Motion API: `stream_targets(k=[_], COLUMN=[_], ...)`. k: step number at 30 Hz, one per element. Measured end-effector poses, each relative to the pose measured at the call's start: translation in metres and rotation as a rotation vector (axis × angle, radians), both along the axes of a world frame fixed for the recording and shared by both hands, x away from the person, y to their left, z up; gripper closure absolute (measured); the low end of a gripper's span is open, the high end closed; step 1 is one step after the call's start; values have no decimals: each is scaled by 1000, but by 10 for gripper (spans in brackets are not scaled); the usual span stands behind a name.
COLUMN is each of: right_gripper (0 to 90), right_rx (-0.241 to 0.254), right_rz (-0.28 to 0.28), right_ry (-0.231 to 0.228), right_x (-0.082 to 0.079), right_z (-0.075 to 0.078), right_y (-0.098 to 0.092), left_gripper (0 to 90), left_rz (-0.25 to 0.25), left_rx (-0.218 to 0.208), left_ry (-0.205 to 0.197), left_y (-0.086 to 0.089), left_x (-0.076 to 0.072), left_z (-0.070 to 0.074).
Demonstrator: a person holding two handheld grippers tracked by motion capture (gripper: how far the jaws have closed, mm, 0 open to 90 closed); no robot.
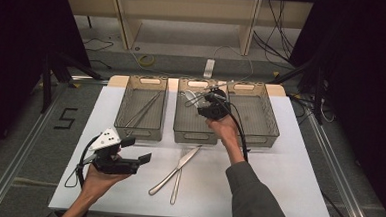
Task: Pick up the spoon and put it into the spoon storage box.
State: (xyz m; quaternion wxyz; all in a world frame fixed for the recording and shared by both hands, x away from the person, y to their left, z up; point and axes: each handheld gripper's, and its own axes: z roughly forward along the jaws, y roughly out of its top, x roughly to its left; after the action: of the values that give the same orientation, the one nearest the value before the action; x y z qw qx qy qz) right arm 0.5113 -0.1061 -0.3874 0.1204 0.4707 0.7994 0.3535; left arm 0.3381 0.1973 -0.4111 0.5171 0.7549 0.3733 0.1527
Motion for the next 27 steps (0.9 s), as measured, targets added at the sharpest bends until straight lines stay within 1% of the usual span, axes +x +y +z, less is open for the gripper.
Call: stream_targets(k=[3, 10, 20, 27], right_gripper=[863, 863, 861, 854], right_rx=[-5, -15, -33, -41], right_rz=[-7, -4, 8, 27], right_ry=[13, 34, 56, 67], right_x=[2, 5, 6, 6], right_z=[-1, -7, -13, -18], right_y=[1, 4, 8, 12], left_gripper=[161, 161, 161, 161], left_rz=[-1, -3, -2, -2], left_rx=[0, 0, 0, 5], left_ry=[-1, 2, 4, 2], left_y=[0, 0, -1, 0], left_x=[0, 0, 0, 1], left_z=[0, 0, 0, 0])
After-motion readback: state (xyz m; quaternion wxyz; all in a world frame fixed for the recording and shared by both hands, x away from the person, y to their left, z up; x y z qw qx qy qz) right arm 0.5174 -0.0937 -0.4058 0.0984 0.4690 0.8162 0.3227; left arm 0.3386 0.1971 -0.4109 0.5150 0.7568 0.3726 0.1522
